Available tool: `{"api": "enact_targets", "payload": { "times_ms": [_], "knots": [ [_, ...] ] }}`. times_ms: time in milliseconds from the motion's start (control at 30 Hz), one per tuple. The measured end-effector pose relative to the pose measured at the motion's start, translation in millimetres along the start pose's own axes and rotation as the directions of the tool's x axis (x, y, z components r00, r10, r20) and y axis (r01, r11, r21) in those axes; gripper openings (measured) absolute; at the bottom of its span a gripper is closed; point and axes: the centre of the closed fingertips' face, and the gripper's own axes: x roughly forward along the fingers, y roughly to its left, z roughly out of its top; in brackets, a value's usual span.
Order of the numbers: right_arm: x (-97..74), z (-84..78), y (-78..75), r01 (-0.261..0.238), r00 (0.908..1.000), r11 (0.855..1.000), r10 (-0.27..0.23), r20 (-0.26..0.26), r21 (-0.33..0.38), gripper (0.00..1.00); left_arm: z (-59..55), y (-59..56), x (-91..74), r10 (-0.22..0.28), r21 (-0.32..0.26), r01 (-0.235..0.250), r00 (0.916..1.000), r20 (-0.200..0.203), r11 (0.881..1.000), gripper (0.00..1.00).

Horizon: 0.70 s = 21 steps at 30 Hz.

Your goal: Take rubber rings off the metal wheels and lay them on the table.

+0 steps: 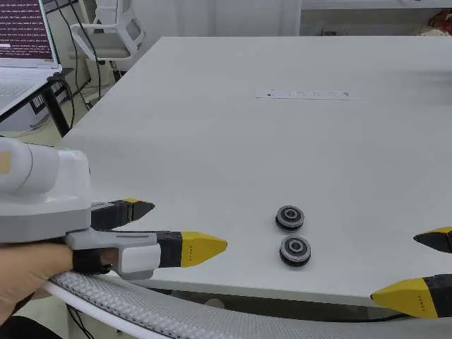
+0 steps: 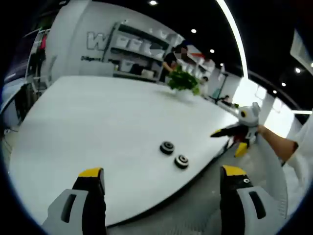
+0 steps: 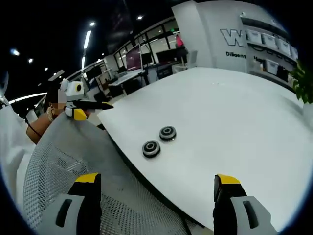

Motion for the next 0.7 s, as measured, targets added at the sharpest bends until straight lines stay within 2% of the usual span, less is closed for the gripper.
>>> {"api": "enact_targets", "payload": {
  "times_ms": [267,367,700],
  "knots": [
    [-0.7,0.8,-2.1,0.011,0.9999,1.000,-0.011,0.010,0.012,0.94,0.5,-1.2,0.0,-0.012,-0.018,0.013,0.9999,0.009,1.000,1.00],
    [-1.1,1.5,-3.0,0.015,0.9998,1.000,-0.015,0.017,0.019,0.94,-2.5,0.0,0.2,-0.007,-0.022,0.007,0.9999,-0.010,1.000,1.00],
    [-1.4,2.8,-4.0,0.024,0.9994,0.999,-0.025,0.025,0.030,0.94,-0.8,1.4,-0.6,0.000,-0.018,0.000,1.0000,0.002,1.000,1.00]
  ]
}}
